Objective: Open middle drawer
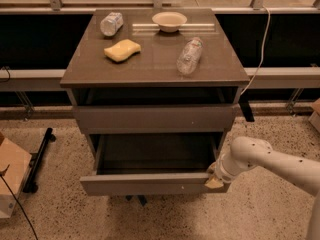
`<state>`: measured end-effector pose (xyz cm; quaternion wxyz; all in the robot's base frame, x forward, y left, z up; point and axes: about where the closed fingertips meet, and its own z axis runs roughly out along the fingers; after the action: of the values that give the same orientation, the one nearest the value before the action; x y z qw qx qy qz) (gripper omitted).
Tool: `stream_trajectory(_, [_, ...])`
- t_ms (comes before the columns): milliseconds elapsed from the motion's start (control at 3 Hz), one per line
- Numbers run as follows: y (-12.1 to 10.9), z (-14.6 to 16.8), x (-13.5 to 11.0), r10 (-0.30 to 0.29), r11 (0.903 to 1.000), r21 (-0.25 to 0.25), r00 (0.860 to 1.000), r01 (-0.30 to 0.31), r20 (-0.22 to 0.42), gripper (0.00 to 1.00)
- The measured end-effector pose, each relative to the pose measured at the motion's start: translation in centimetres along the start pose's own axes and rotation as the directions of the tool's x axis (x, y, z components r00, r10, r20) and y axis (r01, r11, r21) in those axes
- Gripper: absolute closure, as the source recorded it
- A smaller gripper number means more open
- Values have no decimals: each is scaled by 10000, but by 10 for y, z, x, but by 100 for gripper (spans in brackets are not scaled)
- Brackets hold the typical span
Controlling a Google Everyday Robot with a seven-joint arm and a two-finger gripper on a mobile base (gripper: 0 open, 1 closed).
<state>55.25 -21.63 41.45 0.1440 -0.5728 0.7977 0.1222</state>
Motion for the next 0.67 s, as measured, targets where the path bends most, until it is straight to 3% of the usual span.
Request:
stream_trajectory(333, [0, -1, 0, 5, 10000, -6, 10000, -5, 0, 0])
stream_trajectory(667, [36, 2, 29, 644, 9957, -672, 9979, -641, 26, 0])
